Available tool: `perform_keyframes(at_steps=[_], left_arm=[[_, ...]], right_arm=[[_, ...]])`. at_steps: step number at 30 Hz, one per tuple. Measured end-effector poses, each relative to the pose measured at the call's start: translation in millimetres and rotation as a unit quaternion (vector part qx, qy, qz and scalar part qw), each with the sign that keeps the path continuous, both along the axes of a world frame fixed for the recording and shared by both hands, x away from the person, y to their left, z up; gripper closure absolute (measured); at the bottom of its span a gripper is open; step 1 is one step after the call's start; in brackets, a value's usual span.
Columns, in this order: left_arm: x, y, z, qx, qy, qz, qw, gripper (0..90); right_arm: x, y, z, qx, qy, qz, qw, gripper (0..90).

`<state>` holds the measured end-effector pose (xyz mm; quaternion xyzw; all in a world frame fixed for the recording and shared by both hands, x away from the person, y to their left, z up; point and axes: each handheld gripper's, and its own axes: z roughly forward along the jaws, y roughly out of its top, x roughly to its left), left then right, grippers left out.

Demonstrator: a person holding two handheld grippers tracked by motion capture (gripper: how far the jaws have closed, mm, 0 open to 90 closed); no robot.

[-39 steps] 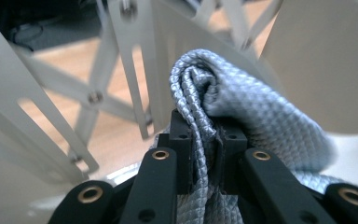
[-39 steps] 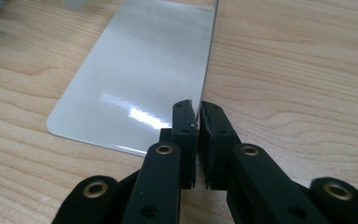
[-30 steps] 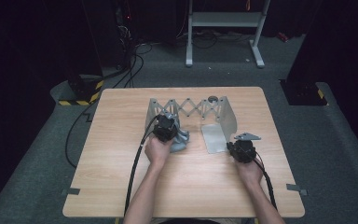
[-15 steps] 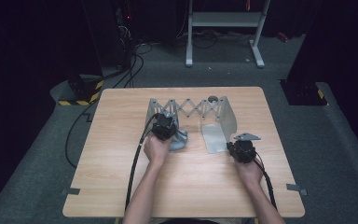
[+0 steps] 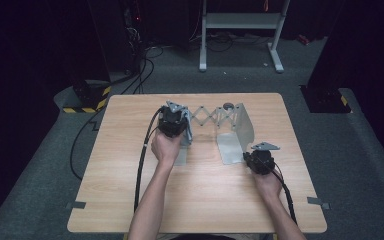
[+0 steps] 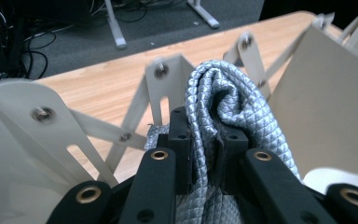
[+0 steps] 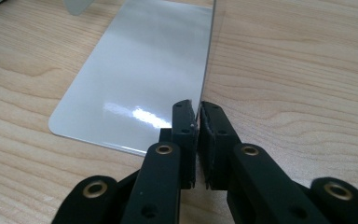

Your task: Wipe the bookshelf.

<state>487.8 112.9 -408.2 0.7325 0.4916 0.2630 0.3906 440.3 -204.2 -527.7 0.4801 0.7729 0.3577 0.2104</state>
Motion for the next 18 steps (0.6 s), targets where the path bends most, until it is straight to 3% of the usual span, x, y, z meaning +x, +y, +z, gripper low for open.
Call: perform_keyframes(at_steps=[5, 11, 15, 16, 17, 18], left_arm=[[4.4, -5.8, -15.3, 0.02, 0.02, 0.003, 0.9996, 79.8], [10.3, -7.2, -40.6, 0.026, 0.053, 0.002, 0.9983, 79.8], [17.4, -11.4, -62.2, 0.045, 0.094, -0.006, 0.9946, 79.7], [17.4, -11.4, -62.2, 0.045, 0.094, -0.006, 0.9946, 79.7], [18.9, -13.4, -70.9, 0.058, 0.106, -0.007, 0.9926, 79.7], [19.6, -13.3, -74.4, 0.058, 0.111, -0.006, 0.9922, 79.7]], right_arm=[[0.0, -0.1, 0.0, 0.001, 0.001, 0.0, 1.0, 85.4], [-0.2, 0.3, 0.0, -0.001, -0.001, 0.0, 1.0, 85.2], [-0.6, 2.7, 0.1, -0.012, -0.006, 0.002, 0.9999, 84.5], [-0.6, 2.7, 0.1, -0.012, -0.006, 0.002, 0.9999, 84.5], [-0.8, 4.3, 0.1, -0.02, -0.011, 0.004, 0.9997, 84.0], [-0.8, 4.5, 0.1, -0.023, -0.013, 0.006, 0.9996, 83.8]])
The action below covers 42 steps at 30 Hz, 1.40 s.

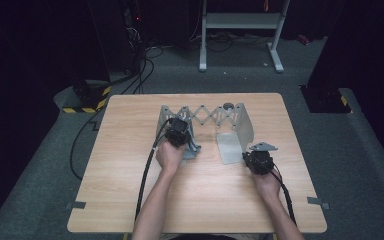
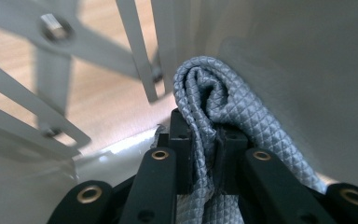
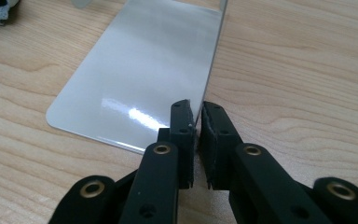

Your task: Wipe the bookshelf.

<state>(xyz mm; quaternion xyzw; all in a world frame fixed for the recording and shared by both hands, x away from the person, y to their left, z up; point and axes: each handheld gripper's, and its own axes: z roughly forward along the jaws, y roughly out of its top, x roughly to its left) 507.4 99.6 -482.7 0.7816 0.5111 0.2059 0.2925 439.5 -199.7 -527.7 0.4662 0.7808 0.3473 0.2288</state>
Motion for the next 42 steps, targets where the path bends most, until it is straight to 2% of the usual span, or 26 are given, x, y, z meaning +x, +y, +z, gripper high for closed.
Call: perform_keyframes(at_steps=[3, 5, 8, 13, 16, 19, 22, 23, 27, 28, 29, 34, 37, 41, 42], left_arm=[[1.5, 0.2, -4.1, -0.005, 0.005, 0.003, 1.0, 79.6], [1.6, 0.2, -1.1, -0.006, 0.002, 0.004, 1.0, 79.7], [0.4, 4.0, 5.8, -0.018, -0.006, 0.008, 0.9998, 79.6], [-0.9, 7.6, 11.5, -0.003, -0.011, 0.007, 0.9999, 79.6], [-0.7, 9.9, 12.6, -0.015, -0.009, 0.008, 0.9998, 79.6], [-1.1, 6.3, 19.4, -0.04, -0.01, 0.014, 0.999, 79.6], [-3.3, 5.2, 27.6, -0.054, -0.024, 0.014, 0.9982, 79.7], [-5.8, 5.5, 38.1, -0.065, -0.038, 0.017, 0.997, 79.7], [-9.7, 12.1, 61.5, -0.083, -0.071, 0.022, 0.9937, 79.6], [-9.7, 12.1, 61.5, -0.083, -0.071, 0.022, 0.9937, 79.5], [-9.8, 14.2, 70.8, -0.084, -0.082, 0.025, 0.9928, 79.5], [-5.0, 14.9, 79.6, -0.091, -0.089, 0.038, 0.9912, 79.4], [-2.4, 9.5, 75.5, -0.069, -0.087, 0.046, 0.9928, 79.5], [4.0, 2.6, 60.8, -0.036, -0.067, 0.046, 0.996, 79.5], [5.7, 2.2, 56.8, -0.035, -0.058, 0.047, 0.9966, 79.5]], right_arm=[[0.1, 0.2, 0.0, -0.002, -0.001, 0.004, 1.0, 83.5], [0.1, 0.4, 0.0, -0.003, -0.002, 0.006, 1.0, 83.3], [0.3, 0.2, -0.1, -0.001, -0.001, 0.008, 1.0, 83.2], [0.6, -0.8, 0.0, 0.003, 0.002, 0.009, 1.0, 83.3], [0.6, -0.8, 0.0, 0.003, 0.002, 0.009, 1.0, 83.3], [0.7, -1.1, 0.0, 0.005, 0.003, 0.009, 0.9999, 83.4], [0.8, -1.3, 0.0, 0.005, 0.003, 0.01, 0.9999, 83.3], [0.7, -1.3, 0.0, 0.005, 0.003, 0.01, 0.9999, 83.3], [0.5, -1.4, -0.2, 0.007, 0.003, 0.01, 0.9999, 83.4], [0.5, -1.4, -0.2, 0.007, 0.003, 0.01, 0.9999, 83.4], [0.5, -1.4, -0.2, 0.007, 0.003, 0.01, 0.9999, 83.3], [0.5, -1.5, -0.2, 0.007, 0.004, 0.01, 0.9999, 83.4], [0.4, -1.5, -0.2, 0.007, 0.004, 0.01, 0.9999, 83.4], [0.2, -1.5, -0.2, 0.008, 0.004, 0.01, 0.9999, 83.4], [0.1, -1.4, -0.2, 0.008, 0.004, 0.009, 0.9999, 83.4]])
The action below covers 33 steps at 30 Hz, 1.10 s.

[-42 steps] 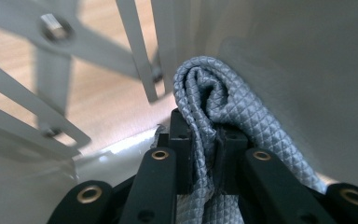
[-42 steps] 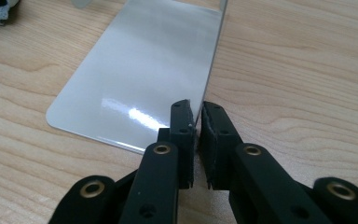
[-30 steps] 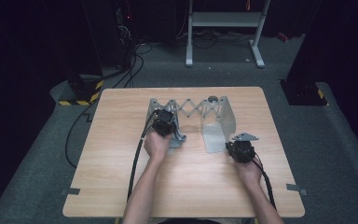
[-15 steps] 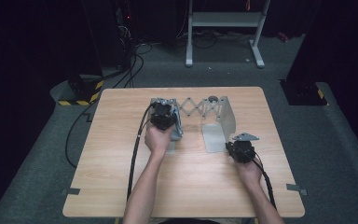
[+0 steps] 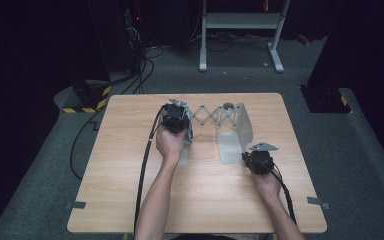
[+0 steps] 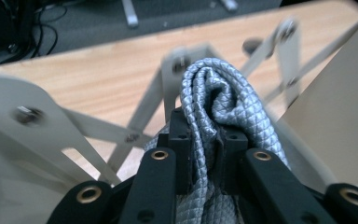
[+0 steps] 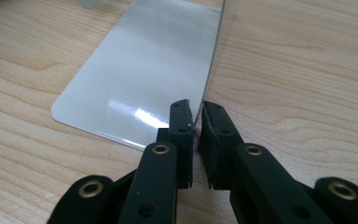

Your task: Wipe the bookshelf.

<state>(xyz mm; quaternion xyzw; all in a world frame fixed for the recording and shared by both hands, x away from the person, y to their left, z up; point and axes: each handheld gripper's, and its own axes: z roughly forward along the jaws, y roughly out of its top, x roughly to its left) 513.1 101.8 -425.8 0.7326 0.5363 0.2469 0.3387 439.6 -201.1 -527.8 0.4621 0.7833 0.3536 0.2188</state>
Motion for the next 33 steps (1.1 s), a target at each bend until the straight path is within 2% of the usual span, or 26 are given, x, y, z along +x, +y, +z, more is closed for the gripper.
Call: perform_keyframes(at_steps=[2, 3, 4, 6, 7, 9, 11, 14, 15, 16, 18, 19, 20, 22, 23, 25, 26, 27, 28, 33], left_arm=[[3.3, -0.3, -8.1, -0.001, 0.016, 0.002, 0.9999, 79.6], [3.3, -0.3, -8.1, -0.001, 0.016, 0.002, 0.9999, 79.6], [6.8, -1.7, -16.0, 0.008, 0.029, 0.001, 0.9996, 79.7], [10.7, -2.2, -24.3, 0.01, 0.041, 0.001, 0.9991, 79.7], [10.7, -2.2, -24.3, 0.01, 0.041, 0.001, 0.9991, 79.7], [14.9, -3.6, -36.7, 0.019, 0.059, 0.002, 0.9981, 79.7], [15.6, -2.2, -39.8, 0.011, 0.062, 0.003, 0.998, 79.7], [14.9, -0.8, -36.8, -0.003, 0.059, 0.007, 0.9982, 79.7], [14.1, 3.0, -30.3, -0.031, 0.047, 0.009, 0.9983, 79.7], [13.5, 5.2, -25.6, -0.047, 0.038, 0.01, 0.9981, 79.5], [11.7, 6.3, -15.2, -0.056, 0.02, 0.012, 0.9981, 79.6], [11.7, 6.3, -15.2, -0.056, 0.02, 0.012, 0.9981, 79.6], [10.3, 6.8, -5.2, -0.054, 0.007, 0.009, 0.9985, 79.6], [9.8, 7.5, -0.6, -0.054, 0.003, 0.008, 0.9985, 79.6], [9.0, 8.8, 6.6, -0.061, -0.012, 0.009, 0.998, 79.5], [8.5, 9.8, 8.6, -0.064, -0.017, 0.009, 0.9977, 79.2], [8.3, 11.5, 9.9, -0.047, -0.021, 0.003, 0.9987, 78.9], [8.3, 11.5, 9.9, -0.047, -0.021, 0.003, 0.9987, 78.9], [8.0, 14.0, 8.9, -0.037, -0.023, 0.001, 0.9991, 78.9], [7.2, 26.8, 3.0, -0.028, -0.016, 0.005, 0.9995, 78.9]], right_arm=[[-0.3, 0.1, 0.0, -0.001, 0.0, 0.0, 1.0, 83.4], [-0.3, 0.1, 0.0, -0.001, 0.0, 0.0, 1.0, 83.4], [-0.3, -0.1, 0.0, 0.0, 0.0, 0.001, 1.0, 83.4], [-0.4, -0.3, 0.0, 0.0, 0.0, 0.0, 1.0, 83.4], [-0.4, -0.3, 0.0, 0.0, 0.0, 0.0, 1.0, 83.4], [-0.5, -0.5, 0.1, -0.001, 0.0, 0.001, 1.0, 83.4], [-0.5, -0.6, 0.0, 0.0, 0.0, 0.001, 1.0, 83.4], [-0.3, -0.9, 0.0, 0.001, 0.0, 0.002, 1.0, 83.4], [-0.3, -0.9, 0.0, 0.001, 0.0, 0.002, 1.0, 83.4], [-0.4, -0.8, 0.0, 0.001, 0.001, 0.003, 1.0, 83.3], [-0.7, -0.4, 0.0, 0.001, 0.001, 0.004, 1.0, 83.2], [-0.7, -0.4, 0.0, 0.001, 0.001, 0.004, 1.0, 83.2], [-0.8, -0.5, 0.0, 0.002, 0.001, 0.004, 1.0, 83.2], [-0.8, -0.5, 0.0, 0.002, 0.001, 0.004, 1.0, 83.2], [-0.6, -0.8, 0.0, 0.003, 0.002, 0.004, 1.0, 83.2], [-0.5, -1.0, 0.0, 0.003, 0.002, 0.005, 1.0, 83.3], [-0.6, -1.0, 0.0, 0.004, 0.002, 0.004, 1.0, 83.3], [-0.6, -1.0, 0.0, 0.004, 0.002, 0.004, 1.0, 83.3], [-0.6, -1.4, 0.0, 0.005, 0.003, 0.005, 1.0, 83.3], [-1.1, -1.0, 0.0, 0.003, 0.002, 0.008, 1.0, 83.6]])
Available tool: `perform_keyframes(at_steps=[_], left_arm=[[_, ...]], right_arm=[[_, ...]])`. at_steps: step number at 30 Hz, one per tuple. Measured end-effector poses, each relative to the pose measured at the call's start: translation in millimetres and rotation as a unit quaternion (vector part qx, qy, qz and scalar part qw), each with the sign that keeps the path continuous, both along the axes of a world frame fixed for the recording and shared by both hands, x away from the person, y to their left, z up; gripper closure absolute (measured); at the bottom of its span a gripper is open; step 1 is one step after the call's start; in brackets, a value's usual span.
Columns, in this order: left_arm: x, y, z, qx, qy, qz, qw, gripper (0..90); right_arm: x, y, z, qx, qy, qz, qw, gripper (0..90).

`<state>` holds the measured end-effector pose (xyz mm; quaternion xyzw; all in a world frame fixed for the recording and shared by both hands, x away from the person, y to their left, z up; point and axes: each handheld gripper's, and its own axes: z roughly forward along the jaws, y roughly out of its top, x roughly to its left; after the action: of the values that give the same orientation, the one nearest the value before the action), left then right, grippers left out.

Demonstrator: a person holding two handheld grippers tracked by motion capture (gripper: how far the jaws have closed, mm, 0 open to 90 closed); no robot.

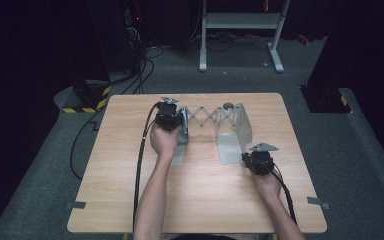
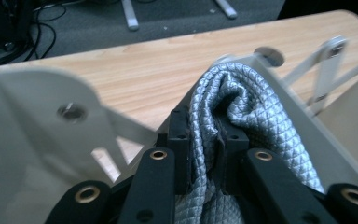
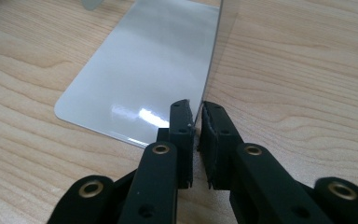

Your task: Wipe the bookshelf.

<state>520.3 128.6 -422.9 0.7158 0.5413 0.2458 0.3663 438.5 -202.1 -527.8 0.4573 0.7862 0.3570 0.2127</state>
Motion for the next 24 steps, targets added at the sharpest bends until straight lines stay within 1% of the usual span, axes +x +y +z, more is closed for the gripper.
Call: perform_keyframes(at_steps=[2, 3, 5, 6, 7, 9, 10, 11, 12, 13, 14, 17, 20, 21, 22, 23, 24], left_arm=[[0.5, 1.9, -4.5, 0.011, 0.009, 0.001, 0.9999, 79.1], [1.6, 0.5, -10.0, 0.024, 0.02, -0.002, 0.9995, 79.2], [2.9, -1.6, -16.0, 0.027, 0.029, -0.006, 0.9992, 79.3], [3.5, -2.4, -18.0, 0.02, 0.032, -0.009, 0.9992, 79.4], [3.5, -2.4, -18.0, 0.02, 0.032, -0.009, 0.9992, 79.4], [3.2, -4.4, -17.2, 0.003, 0.028, -0.013, 0.9995, 79.4], [2.0, -5.1, -14.2, -0.008, 0.017, -0.014, 0.9997, 79.6], [-0.3, -4.8, -4.9, -0.017, -0.004, -0.015, 0.9997, 79.6], [-0.3, -4.8, -4.9, -0.017, -0.004, -0.015, 0.9997, 79.7], [-2.3, -4.0, 5.5, -0.01, -0.02, -0.014, 0.9996, 79.7], [-3.0, -2.8, 9.6, -0.006, -0.027, -0.014, 0.9995, 79.7], [-3.2, -1.2, 13.1, -0.003, -0.028, -0.011, 0.9995, 79.6], [-1.6, -1.4, 7.8, 0.007, -0.022, -0.006, 0.9997, 79.4], [-0.6, -2.5, 3.4, 0.01, -0.018, -0.005, 0.9998, 79.1], [1.2, -5.0, -5.2, 0.012, -0.006, -0.005, 0.9999, 79.1], [1.2, -5.0, -5.2, 0.012, -0.006, -0.005, 0.9999, 79.2], [2.6, -7.2, -12.1, 0.016, 0.003, -0.007, 0.9998, 79.2]], right_arm=[[-0.1, 0.2, 0.0, 0.0, 0.0, 0.0, 1.0, 83.7], [-0.3, 0.4, 0.0, -0.001, 0.0, 0.0, 1.0, 83.7], [-0.3, 0.5, 0.0, -0.001, 0.0, 0.0, 1.0, 83.6], [-0.4, 0.5, 0.0, 0.0, 0.0, 0.0, 1.0, 83.7], [-0.4, 0.5, 0.0, 0.0, 0.0, 0.0, 1.0, 83.7], [-0.4, 0.5, 0.0, 0.0, 0.0, 0.0, 1.0, 83.7], [-0.4, 0.5, 0.0, -0.001, 0.0, 0.0, 1.0, 83.7], [-0.4, 0.5, 0.0, -0.001, 0.0, 0.0, 1.0, 83.7], [-0.4, 0.5, 0.0, -0.001, 0.0, 0.0, 1.0, 83.7], [-0.5, 0.7, 0.0, -0.002, -0.001, 0.0, 1.0, 83.7], [-0.6, 0.8, 0.0, -0.003, -0.001, 0.0, 1.0, 83.7], [-0.6, 0.8, 0.0, -0.002, -0.001, -0.001, 1.0, 83.7], [-0.7, 1.0, 0.0, -0.003, -0.001, -0.001, 1.0, 83.6], [-0.7, 1.0, 0.0, -0.003, -0.001, -0.001, 1.0, 83.7], [-0.6, 0.8, 0.0, -0.002, -0.001, -0.001, 1.0, 83.7], [-0.6, 0.8, 0.0, -0.002, -0.001, -0.001, 1.0, 83.7], [-0.6, 0.8, 0.0, -0.002, -0.001, -0.001, 1.0, 83.7]])
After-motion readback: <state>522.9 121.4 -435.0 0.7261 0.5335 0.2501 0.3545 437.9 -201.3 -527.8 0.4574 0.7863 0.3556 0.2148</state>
